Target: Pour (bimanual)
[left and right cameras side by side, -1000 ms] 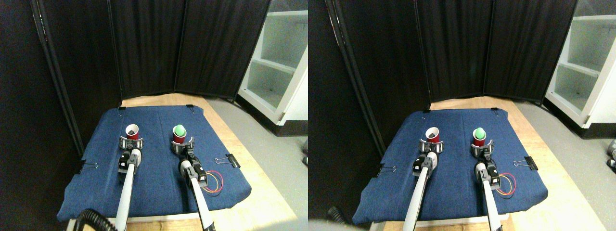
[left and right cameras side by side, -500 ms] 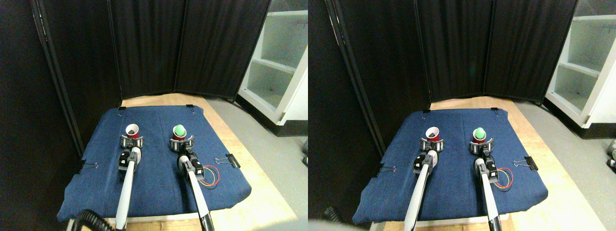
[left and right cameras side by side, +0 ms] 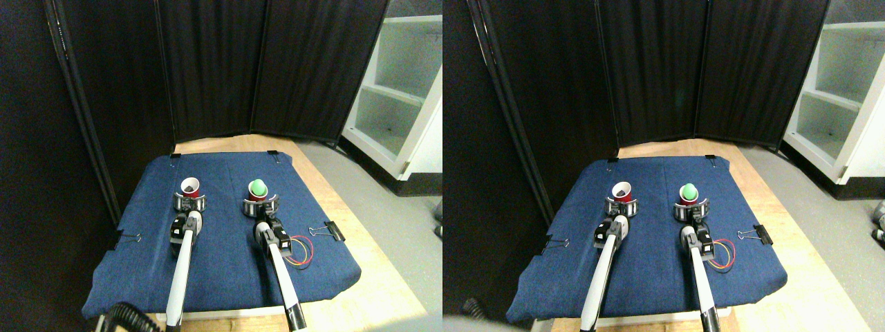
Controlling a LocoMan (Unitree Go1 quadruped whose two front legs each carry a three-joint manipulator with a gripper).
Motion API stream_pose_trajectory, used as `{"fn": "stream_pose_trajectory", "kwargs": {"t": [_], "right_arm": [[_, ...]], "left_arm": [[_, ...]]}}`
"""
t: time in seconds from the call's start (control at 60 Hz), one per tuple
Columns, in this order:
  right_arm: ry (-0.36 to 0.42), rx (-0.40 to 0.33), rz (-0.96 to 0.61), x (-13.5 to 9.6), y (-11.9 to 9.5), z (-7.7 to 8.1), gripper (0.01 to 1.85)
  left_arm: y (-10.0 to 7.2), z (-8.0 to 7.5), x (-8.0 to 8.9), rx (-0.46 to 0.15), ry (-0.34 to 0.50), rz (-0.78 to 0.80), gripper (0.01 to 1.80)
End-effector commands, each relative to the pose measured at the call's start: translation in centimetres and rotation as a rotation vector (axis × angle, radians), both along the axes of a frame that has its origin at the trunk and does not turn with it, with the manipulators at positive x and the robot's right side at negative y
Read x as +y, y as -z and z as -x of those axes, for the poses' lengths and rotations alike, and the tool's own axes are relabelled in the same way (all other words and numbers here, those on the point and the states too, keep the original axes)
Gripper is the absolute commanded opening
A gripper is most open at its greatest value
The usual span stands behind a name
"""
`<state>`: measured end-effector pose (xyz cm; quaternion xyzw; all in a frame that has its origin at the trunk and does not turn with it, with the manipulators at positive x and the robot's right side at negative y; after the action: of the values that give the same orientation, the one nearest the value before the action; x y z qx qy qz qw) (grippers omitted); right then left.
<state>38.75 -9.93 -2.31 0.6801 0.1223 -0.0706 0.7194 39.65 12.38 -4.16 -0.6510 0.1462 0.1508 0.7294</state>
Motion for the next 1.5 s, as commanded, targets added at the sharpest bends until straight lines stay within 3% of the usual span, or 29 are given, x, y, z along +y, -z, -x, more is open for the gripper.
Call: {"fn": "stream_pose_trajectory", "kwargs": {"t": [0.017,0.217,0.283,0.333,0.35,0.367,0.383,0.433,0.567,0.75,0.95,1.067,1.5], "right_arm": [[0.004,-0.024,0.020,0.0,-0.1,-0.4,1.22],[-0.015,-0.040,0.021,0.0,0.2,-0.6,1.13],[-0.004,-0.043,0.030,0.1,0.3,-0.6,1.02],[0.027,-0.053,0.052,0.3,0.3,-0.7,0.59],[0.027,-0.053,0.052,0.3,0.3,-0.7,0.59],[0.051,-0.061,0.064,0.4,0.3,-0.7,0.30],[0.067,-0.060,0.061,0.5,0.3,-0.7,0.15],[0.080,-0.061,0.058,0.6,0.2,-0.6,0.01],[0.094,-0.068,0.054,0.7,0.1,-0.6,0.01],[0.103,-0.064,0.091,0.6,-0.1,-0.4,0.01],[0.069,-0.095,0.153,0.4,-1.1,-0.3,0.01],[0.023,-0.122,0.217,0.2,-2.4,-0.3,0.01],[-0.072,-0.158,0.295,0.3,-5.8,-0.5,0.01]], "left_arm": [[0.4,-0.3,0.2,0.014,-0.012,-0.034,1.03],[0.8,-0.7,0.3,0.011,-0.025,-0.053,1.04],[0.8,-0.8,0.3,-0.002,-0.068,-0.080,0.88],[0.7,-0.9,0.3,-0.019,-0.090,-0.109,0.53],[0.7,-0.9,0.3,-0.019,-0.090,-0.109,0.53],[0.6,-0.9,0.2,-0.032,-0.120,-0.134,0.16],[0.5,-1.0,0.2,-0.037,-0.130,-0.135,0.01],[0.4,-1.0,0.2,-0.040,-0.130,-0.134,0.01],[-0.2,-0.8,0.2,-0.055,-0.141,-0.182,0.01],[-0.9,-0.5,0.5,-0.066,-0.076,-0.178,0.01],[-1.8,-0.1,0.5,-0.065,-0.023,-0.211,0.01],[-2.9,0.4,0.5,-0.064,0.073,-0.282,0.01],[-5.7,1.1,0.2,-0.062,0.145,-0.261,0.01]]}}
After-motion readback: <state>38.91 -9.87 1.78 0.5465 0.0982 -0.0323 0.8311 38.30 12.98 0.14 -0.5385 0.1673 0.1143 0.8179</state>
